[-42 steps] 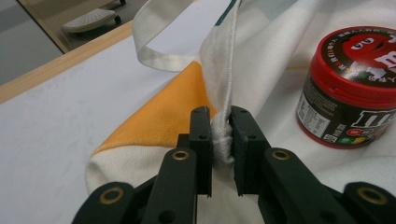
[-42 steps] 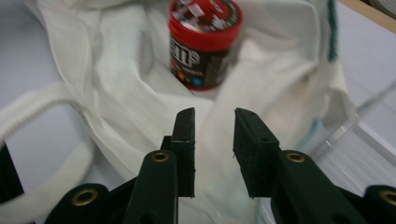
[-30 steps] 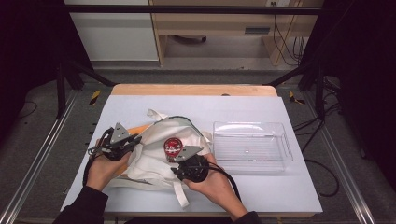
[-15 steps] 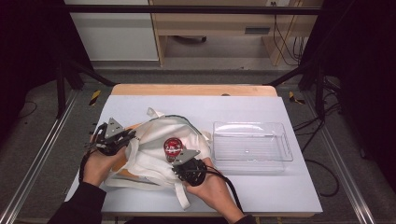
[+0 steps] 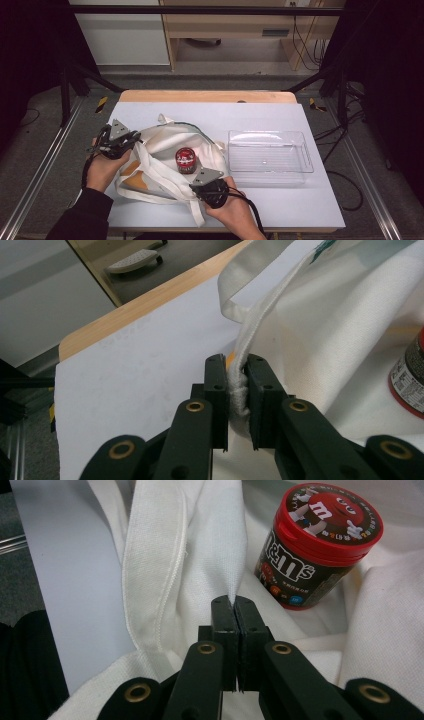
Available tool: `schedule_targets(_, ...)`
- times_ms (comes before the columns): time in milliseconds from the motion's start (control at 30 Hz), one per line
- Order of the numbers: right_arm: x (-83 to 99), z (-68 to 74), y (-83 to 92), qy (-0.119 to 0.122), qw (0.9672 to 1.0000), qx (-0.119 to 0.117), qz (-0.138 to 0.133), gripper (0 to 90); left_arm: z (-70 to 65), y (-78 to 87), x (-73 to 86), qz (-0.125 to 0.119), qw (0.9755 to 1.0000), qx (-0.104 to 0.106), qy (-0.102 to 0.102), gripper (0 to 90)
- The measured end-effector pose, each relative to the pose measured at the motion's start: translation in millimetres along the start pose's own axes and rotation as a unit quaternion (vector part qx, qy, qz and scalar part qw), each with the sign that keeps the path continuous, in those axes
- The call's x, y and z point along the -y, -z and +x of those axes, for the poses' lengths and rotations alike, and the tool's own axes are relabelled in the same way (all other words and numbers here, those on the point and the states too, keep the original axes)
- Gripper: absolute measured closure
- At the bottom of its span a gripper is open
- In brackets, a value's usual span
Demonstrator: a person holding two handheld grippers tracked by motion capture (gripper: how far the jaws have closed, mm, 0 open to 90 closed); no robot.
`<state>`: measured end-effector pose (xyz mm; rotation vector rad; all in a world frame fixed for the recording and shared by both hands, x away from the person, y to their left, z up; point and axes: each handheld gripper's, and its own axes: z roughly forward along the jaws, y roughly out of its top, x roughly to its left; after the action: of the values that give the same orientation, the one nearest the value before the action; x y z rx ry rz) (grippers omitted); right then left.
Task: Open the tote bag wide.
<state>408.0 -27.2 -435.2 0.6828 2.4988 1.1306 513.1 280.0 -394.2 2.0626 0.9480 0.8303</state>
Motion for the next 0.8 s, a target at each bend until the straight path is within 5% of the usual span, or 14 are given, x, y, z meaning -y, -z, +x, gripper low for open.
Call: schedule_targets(800, 23.1, 5.3, -17.1, -0.001, 0.9996, -0.011, 0.026, 89.8, -3.9, -27.1, 21.8, 0.032, 0.9991, 0.013, 0.024, 80.8)
